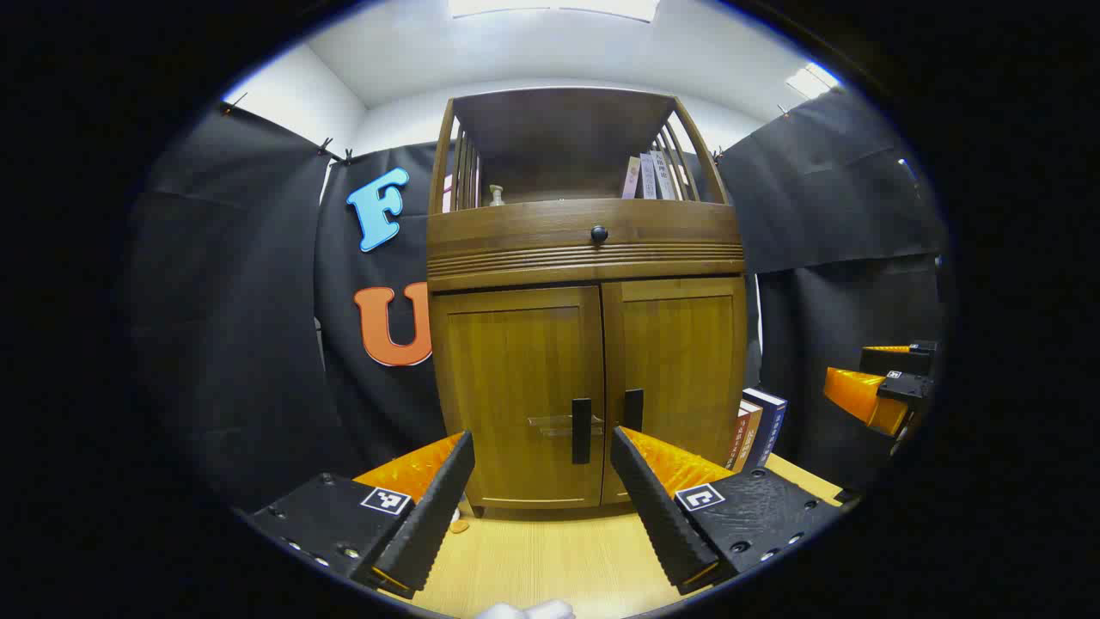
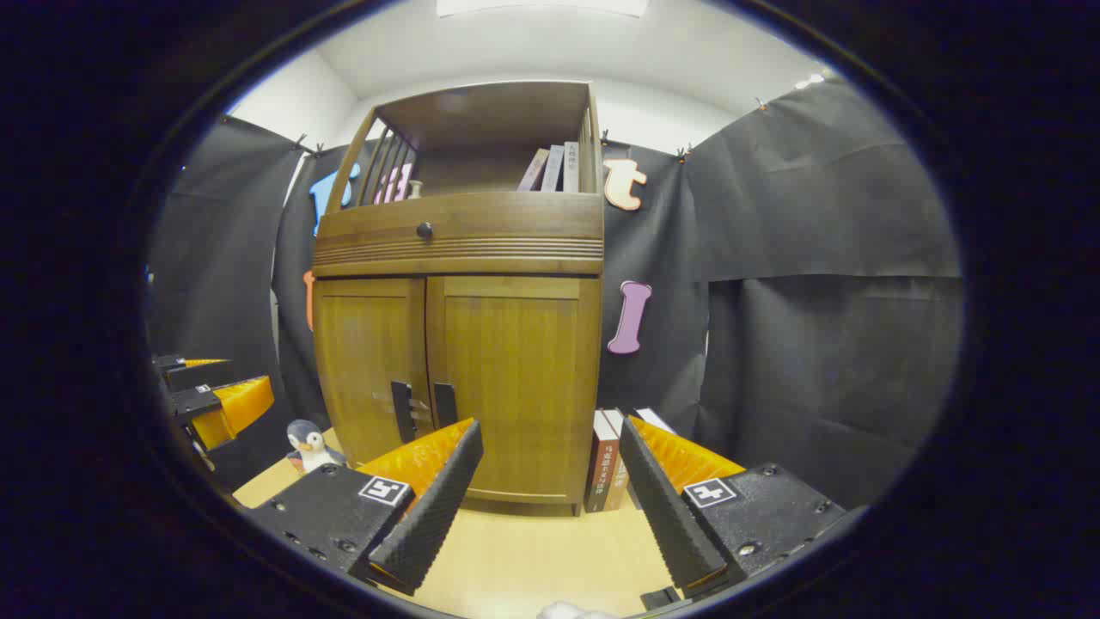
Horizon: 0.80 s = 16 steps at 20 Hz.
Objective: Open the right door of the double-door shoe cabinet with the right hand, and open the left door with the left hand.
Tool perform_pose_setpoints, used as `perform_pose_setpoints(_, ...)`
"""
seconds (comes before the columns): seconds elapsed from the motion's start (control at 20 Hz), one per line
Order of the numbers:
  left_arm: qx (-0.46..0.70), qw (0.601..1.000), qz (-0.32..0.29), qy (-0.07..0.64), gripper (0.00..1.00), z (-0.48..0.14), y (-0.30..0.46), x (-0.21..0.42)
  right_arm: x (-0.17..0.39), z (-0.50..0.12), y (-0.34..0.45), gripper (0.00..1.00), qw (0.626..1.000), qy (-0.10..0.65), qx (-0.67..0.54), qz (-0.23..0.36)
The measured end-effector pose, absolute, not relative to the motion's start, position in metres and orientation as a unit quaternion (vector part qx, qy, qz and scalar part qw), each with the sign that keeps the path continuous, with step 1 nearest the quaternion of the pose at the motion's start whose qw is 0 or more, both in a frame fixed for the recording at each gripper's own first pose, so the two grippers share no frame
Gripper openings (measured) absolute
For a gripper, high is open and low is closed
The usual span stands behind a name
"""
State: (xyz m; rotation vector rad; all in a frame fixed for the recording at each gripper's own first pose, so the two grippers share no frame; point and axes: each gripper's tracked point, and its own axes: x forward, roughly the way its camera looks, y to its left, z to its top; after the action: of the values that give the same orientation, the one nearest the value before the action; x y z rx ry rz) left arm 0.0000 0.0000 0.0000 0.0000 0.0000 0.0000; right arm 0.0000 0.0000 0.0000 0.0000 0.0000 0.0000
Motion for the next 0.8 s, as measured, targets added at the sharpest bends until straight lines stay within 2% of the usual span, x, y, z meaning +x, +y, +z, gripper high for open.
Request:
perform_pose_setpoints(0.7, 0.001, 1.000, 0.012, 0.013, 0.96, -0.006, 0.012, 0.001, -0.003, -0.006, 0.000, 1.00, 1.000, 0.011, -0.006, 0.023)
perform_pose_setpoints(0.75, -0.002, 1.000, 0.013, 0.014, 1.00, -0.006, 0.012, 0.001, -0.001, -0.006, 0.001, 1.00, 0.999, 0.012, -0.011, 0.027)
perform_pose_setpoints(0.8, -0.005, 1.000, 0.013, 0.016, 0.96, -0.005, 0.012, 0.000, 0.000, -0.007, 0.001, 1.00, 0.999, 0.012, -0.014, 0.031)
